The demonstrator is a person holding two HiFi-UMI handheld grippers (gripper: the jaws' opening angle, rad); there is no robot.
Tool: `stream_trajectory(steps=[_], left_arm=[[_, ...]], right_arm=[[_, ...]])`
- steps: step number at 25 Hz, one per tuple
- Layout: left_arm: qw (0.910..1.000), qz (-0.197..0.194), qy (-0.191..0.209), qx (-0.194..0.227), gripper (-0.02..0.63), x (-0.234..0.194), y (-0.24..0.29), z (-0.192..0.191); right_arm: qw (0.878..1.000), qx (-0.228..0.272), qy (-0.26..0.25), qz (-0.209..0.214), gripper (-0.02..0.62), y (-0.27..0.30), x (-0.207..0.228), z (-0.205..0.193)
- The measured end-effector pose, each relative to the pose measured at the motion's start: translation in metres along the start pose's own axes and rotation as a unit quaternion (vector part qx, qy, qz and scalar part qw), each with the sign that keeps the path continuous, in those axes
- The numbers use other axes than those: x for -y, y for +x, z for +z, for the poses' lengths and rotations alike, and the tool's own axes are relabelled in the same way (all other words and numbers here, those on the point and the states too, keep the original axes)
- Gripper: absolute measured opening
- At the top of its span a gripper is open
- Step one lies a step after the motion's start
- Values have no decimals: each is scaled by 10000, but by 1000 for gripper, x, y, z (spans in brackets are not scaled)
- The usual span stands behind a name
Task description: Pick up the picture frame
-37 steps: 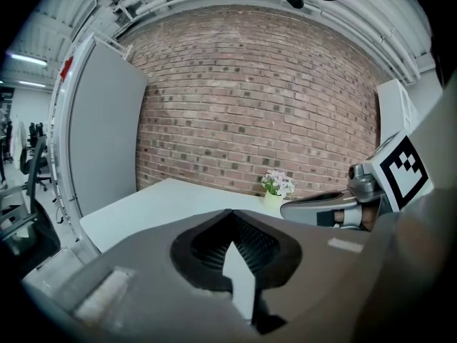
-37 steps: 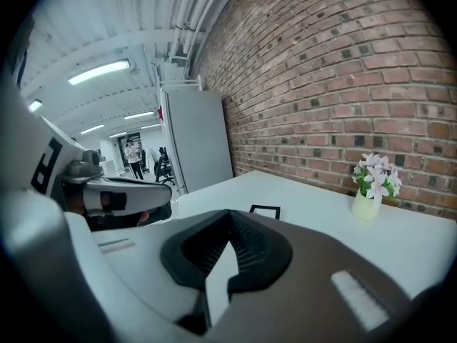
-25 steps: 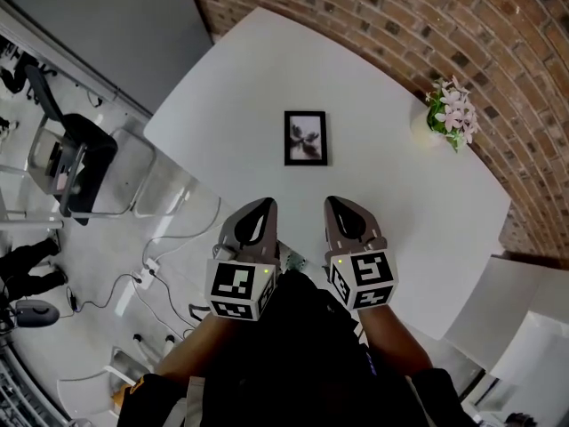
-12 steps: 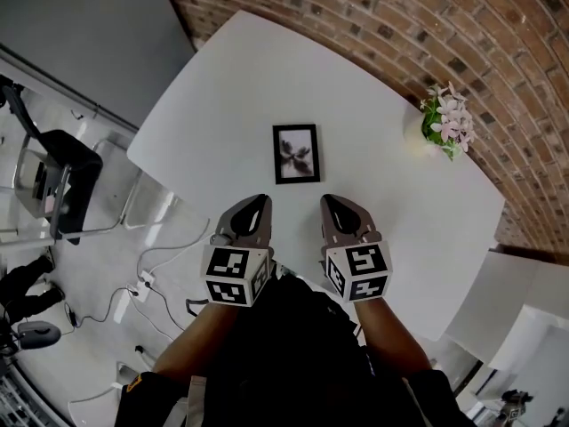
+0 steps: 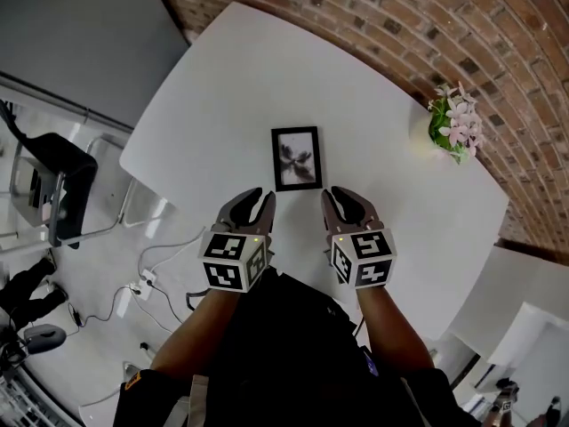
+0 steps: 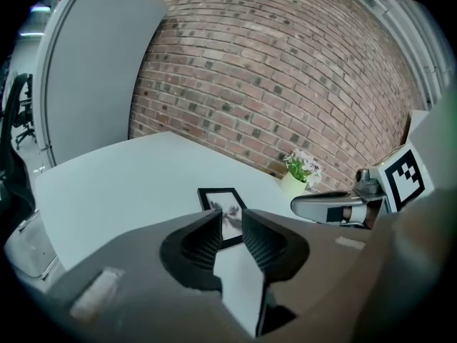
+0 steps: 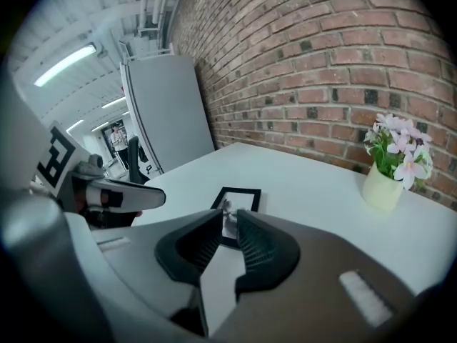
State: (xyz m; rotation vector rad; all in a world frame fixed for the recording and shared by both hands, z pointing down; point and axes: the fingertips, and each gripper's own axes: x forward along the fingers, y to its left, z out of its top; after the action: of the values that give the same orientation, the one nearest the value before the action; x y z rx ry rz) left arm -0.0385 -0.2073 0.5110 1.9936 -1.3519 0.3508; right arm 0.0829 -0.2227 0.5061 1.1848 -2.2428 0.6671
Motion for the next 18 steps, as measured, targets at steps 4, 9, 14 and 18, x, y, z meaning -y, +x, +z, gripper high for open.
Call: stream_trajectory(steps=[4,9,14,18], left_arm=[[9998,-9,-119,-165,86,-11,19,-5],[9988,-79,-198,-433,112,-19,41,-11],[9972,-98,-340,-661,124,-27,62,-16],[9958,-100,-408,-818,133,-32,74,-21]], right_arm=[[9998,-177,65,-67,63,16,15,-8],[9993,-340,140,-82,63,35,25,-11],[9984,-533,177,-47,74,53,29,-15],[9975,-675,228,-6,86,64,31,-20]])
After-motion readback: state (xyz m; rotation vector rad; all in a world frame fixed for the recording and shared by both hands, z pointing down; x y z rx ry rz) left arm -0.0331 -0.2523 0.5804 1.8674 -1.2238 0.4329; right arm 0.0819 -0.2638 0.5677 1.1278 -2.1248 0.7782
